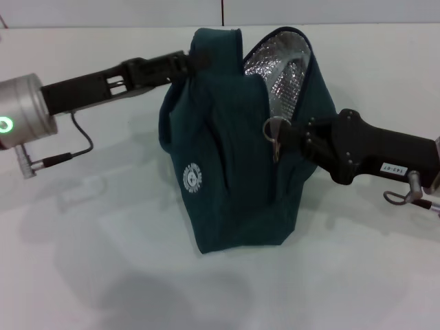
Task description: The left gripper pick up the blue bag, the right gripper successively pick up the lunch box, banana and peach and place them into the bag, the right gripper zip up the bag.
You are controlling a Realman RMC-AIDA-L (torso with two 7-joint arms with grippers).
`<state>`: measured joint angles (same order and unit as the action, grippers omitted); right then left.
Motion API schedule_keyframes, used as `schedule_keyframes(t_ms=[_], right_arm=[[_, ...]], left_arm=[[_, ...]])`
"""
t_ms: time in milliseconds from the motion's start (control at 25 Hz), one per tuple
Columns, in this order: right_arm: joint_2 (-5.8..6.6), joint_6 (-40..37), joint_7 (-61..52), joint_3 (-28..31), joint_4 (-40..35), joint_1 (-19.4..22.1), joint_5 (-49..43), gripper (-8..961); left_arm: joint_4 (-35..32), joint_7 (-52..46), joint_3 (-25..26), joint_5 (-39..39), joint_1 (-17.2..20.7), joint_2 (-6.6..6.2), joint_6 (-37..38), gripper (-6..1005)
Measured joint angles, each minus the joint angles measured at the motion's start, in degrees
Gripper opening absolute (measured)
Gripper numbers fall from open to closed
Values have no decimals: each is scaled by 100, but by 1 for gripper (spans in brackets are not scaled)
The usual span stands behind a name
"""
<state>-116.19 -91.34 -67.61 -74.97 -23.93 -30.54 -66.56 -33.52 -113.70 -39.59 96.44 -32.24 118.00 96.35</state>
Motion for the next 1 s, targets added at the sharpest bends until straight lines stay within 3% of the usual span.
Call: schedule_keyframes(t_ms=[40, 320, 720, 1000], right_arm=[[0, -1, 17, 0, 2, 0, 32, 7], [1, -45, 95, -56, 12, 9, 234, 7], [1, -25, 132, -85, -1, -8, 324, 7], [1, -7, 134, -95, 21, -86, 339, 7]], left_arm=[[-14, 95, 1, -133, 82, 2, 42, 671], [-16, 581, 16, -436, 355, -8, 216, 725], [-13, 1620, 21, -826, 786, 14, 858, 718], [-11, 1919, 23, -901, 929, 22, 911, 711]])
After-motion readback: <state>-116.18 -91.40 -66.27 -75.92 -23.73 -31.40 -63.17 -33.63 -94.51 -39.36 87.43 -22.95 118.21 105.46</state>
